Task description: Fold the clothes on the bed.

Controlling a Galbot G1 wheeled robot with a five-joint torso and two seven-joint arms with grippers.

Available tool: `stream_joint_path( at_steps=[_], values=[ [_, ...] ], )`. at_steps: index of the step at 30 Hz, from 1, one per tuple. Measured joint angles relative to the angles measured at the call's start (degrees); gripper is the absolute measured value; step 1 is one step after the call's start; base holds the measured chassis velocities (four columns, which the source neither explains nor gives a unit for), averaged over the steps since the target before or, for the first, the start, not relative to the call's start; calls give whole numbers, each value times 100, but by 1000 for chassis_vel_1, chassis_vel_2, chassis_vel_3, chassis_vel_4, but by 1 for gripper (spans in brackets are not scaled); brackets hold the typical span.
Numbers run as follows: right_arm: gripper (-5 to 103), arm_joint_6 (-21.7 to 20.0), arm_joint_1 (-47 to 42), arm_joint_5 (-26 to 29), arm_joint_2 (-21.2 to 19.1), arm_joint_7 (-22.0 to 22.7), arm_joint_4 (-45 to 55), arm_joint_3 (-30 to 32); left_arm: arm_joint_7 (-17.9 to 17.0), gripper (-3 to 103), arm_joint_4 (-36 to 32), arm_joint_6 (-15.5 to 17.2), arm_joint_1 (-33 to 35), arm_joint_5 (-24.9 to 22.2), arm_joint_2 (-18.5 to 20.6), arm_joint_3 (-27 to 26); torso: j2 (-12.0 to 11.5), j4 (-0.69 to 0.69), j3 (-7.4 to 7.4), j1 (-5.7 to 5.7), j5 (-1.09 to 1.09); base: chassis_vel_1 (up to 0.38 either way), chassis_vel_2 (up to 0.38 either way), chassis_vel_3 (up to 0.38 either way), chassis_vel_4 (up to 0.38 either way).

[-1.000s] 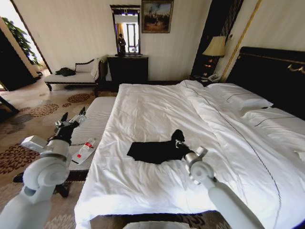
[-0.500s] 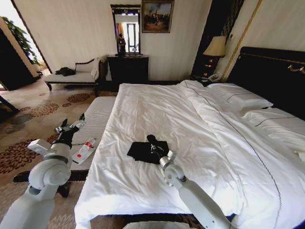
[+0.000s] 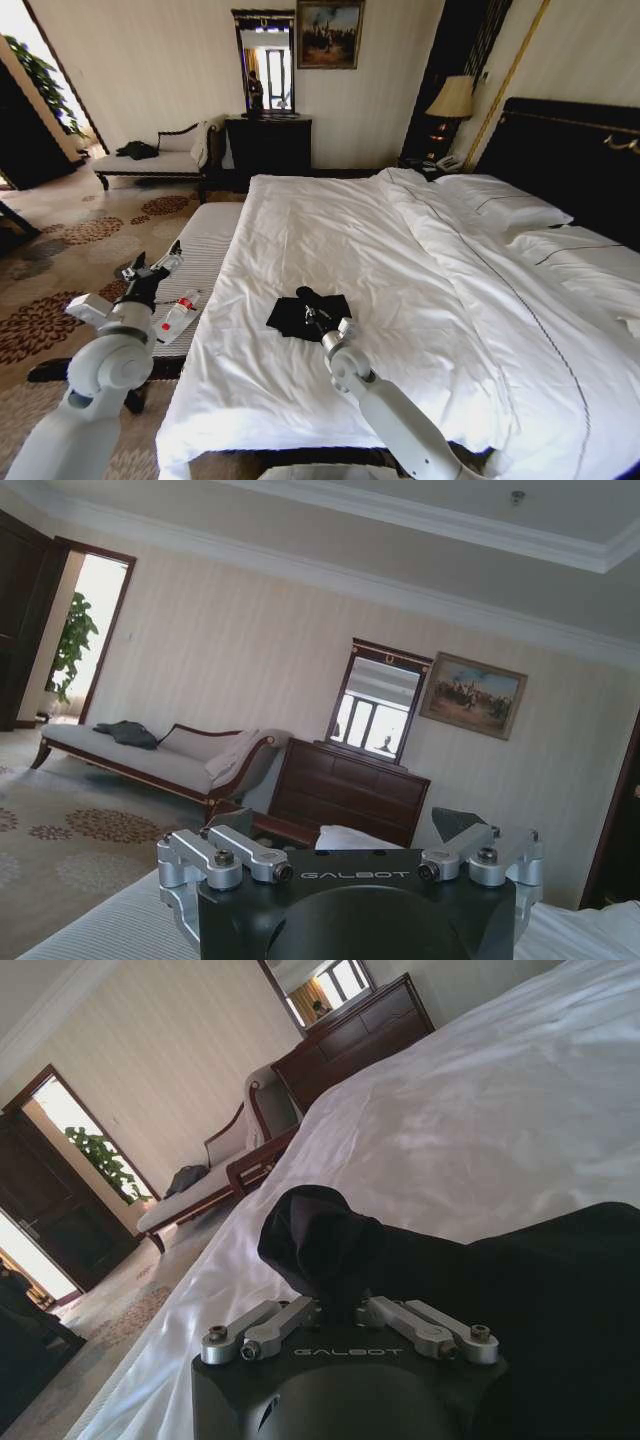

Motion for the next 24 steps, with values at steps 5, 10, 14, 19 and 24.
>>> stream_joint_path(
  at_steps=[5,10,14,19,24],
  values=[
    [6,0,23,-25,67,14,1,-92,-8,100,-1,0,35,29,-4,-20,0,0,0,0,0,0,0,0,0],
    [11,84,29,-196,122,-31,-116,-142,-18,100,4,0,52,53,-18,-25,0,0,0,0,0,0,0,0,0],
    [21,478,20,-369,84,-430,-48,-158,-19,100,-11,7,58,50,-31,-20,0,0,0,0,1,0,0,0,0],
    [38,1192,-71,-848,-126,-1065,296,-290,-16,100,-45,31,43,25,-67,18,0,0,0,0,1,0,0,0,0],
    [60,1537,-237,-1129,-403,-1478,556,-277,-13,100,-25,37,37,41,-106,29,0,0,0,0,2,0,0,0,0]
  ],
)
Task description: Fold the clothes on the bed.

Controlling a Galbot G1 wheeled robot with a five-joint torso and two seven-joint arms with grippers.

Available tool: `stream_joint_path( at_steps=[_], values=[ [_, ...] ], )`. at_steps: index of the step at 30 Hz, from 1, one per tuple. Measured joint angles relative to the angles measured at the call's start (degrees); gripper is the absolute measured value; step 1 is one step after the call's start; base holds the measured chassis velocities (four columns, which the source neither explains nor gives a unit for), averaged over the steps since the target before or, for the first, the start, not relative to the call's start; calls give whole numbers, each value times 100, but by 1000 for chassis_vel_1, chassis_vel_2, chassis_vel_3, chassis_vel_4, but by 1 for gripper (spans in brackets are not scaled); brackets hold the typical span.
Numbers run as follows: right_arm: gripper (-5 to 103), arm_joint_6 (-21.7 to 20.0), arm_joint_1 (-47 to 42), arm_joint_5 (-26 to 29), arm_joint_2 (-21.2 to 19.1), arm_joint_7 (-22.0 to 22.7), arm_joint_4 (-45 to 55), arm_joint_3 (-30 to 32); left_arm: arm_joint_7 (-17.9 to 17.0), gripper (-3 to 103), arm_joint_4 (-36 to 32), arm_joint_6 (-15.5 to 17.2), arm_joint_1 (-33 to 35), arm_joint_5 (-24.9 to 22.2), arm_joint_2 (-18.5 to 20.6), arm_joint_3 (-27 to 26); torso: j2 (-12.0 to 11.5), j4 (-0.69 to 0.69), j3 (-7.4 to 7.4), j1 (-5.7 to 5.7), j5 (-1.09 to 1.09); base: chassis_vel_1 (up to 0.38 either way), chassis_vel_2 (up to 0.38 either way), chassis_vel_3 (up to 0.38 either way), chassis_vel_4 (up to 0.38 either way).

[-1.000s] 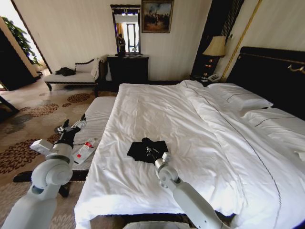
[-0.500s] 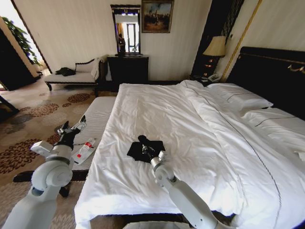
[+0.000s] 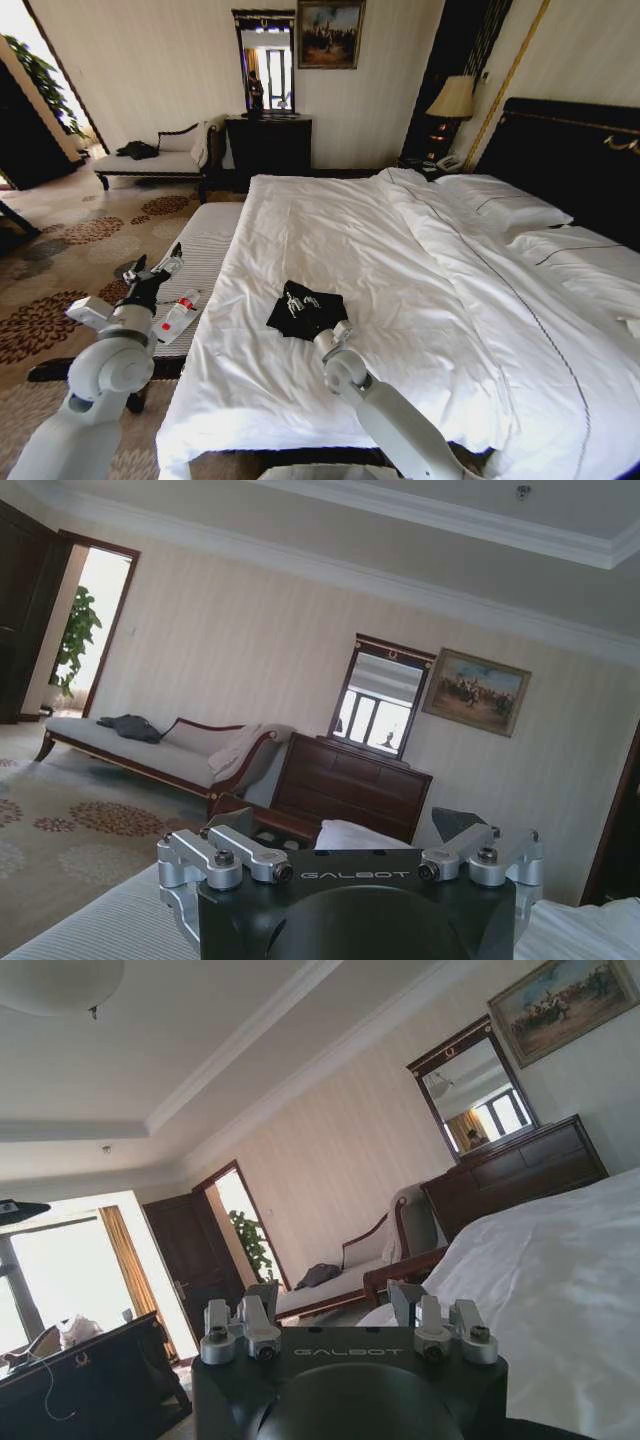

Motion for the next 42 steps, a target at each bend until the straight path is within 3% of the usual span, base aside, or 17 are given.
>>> stream_joint_path(
  at_steps=[4,5,9,10,11,13,14,15,17,21,23,24,27,31,42],
  values=[
    [77,44,-181,37,-225,120,87,646,54,100,63,-2,69,-30,-3,-96,0,0,0,0,1,0,0,0,0],
    [77,44,-181,37,-225,120,87,646,54,100,63,-2,69,-30,-3,-96,0,0,0,0,1,0,0,0,0],
    [93,76,-489,-84,-517,491,175,1583,320,100,312,-12,297,15,7,-156,0,0,1,0,1,0,0,0,0],
    [97,45,-735,-250,-661,724,327,2102,446,100,417,-18,485,176,14,-98,0,-1,0,1,-1,0,0,0,0],
    [97,45,-735,-250,-661,724,327,2102,446,100,417,-18,485,176,14,-98,0,-1,0,1,-1,0,0,0,0],
    [99,134,-1146,-433,-732,953,564,2819,530,100,446,-18,726,616,1,72,0,-1,0,1,0,0,0,0,0],
    [99,134,-1146,-433,-732,953,564,2819,530,100,446,-18,726,616,1,72,0,-1,0,1,0,0,0,0,0],
    [100,154,-1597,-582,-734,1032,869,3392,612,100,434,-204,966,1267,-67,283,0,-1,0,0,0,0,0,0,0],
    [100,70,-2374,-898,-662,1084,1489,4078,923,100,303,-660,1217,1979,-240,527,0,-2,-1,0,1,0,0,0,0],
    [100,-91,-3597,-1561,-304,1219,2422,4811,1223,100,-129,-1191,1656,2555,-530,886,0,0,-1,-1,1,0,0,0,0],
    [100,-100,-3815,-1661,-232,1246,2563,4893,1267,100,-230,-1269,1752,2639,-589,949,1,-5,-1,-1,1,0,0,0,0],
    [100,-107,-4386,-1900,39,1333,2994,5096,1278,100,-489,-1416,1998,2853,-743,1105,2,-3,-2,-1,0,0,0,0,0],
    [100,-112,-4993,-2331,420,1349,3628,5321,1295,100,-909,-1468,2269,3128,-951,1398,1,1,-2,-1,-2,0,0,0,0],
    [100,-106,-5362,-2602,631,1226,4075,5420,1494,100,-1131,-1611,2296,3167,-1062,1517,1,-1,-1,-1,-2,0,0,0,0],
    [100,-76,-5413,-2646,679,1140,4142,5417,1558,100,-1148,-1665,2256,3079,-1070,1507,0,1,1,0,-1,0,0,0,0]
  ],
)
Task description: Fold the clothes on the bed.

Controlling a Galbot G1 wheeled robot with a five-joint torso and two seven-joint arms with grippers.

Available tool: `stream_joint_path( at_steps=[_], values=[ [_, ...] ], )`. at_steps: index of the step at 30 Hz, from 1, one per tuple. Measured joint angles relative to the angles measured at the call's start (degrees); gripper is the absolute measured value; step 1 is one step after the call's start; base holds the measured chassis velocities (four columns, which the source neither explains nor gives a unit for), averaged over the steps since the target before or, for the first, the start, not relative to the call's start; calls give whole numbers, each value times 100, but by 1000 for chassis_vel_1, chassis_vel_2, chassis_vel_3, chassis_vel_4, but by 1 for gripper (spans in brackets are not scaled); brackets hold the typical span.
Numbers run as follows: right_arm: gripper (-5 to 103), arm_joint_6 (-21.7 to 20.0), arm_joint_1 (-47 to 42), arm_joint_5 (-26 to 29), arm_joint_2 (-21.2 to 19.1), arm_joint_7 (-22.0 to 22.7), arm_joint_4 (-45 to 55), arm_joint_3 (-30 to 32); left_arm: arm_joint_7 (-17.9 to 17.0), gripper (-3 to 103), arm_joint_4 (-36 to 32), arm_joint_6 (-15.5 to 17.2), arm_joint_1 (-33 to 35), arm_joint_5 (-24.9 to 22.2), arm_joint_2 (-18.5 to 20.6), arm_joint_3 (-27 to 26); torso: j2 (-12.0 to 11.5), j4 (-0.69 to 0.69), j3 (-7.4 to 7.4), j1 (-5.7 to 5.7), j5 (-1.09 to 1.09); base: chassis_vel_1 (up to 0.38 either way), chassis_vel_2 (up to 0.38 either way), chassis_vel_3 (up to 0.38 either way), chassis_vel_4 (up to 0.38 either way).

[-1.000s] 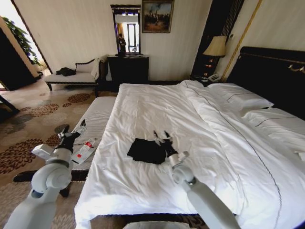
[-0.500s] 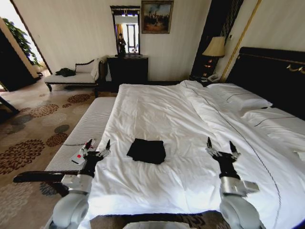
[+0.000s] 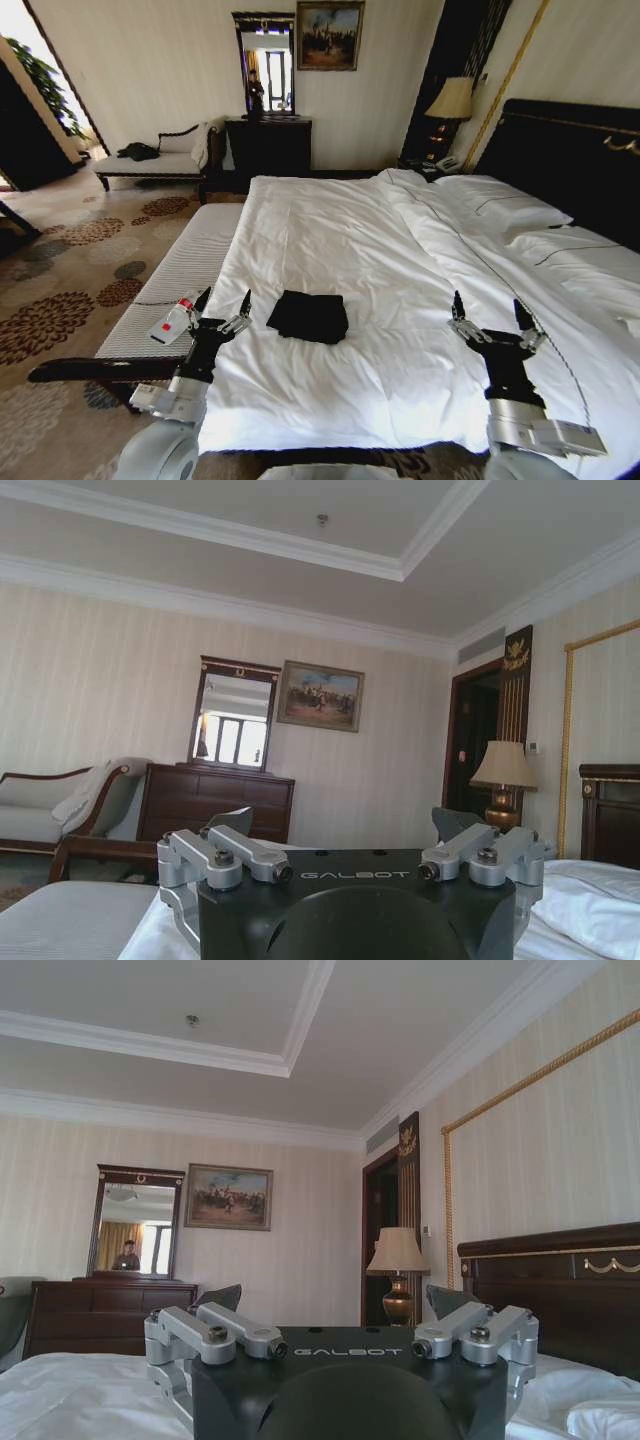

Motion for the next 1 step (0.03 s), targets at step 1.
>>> stream_joint_path(
  at_steps=[1],
  values=[
    [100,0,0,0,0,0,0,0,0,100,0,0,0,0,0,0,0,0,0,0,0,0,0,0,0]
  ],
)
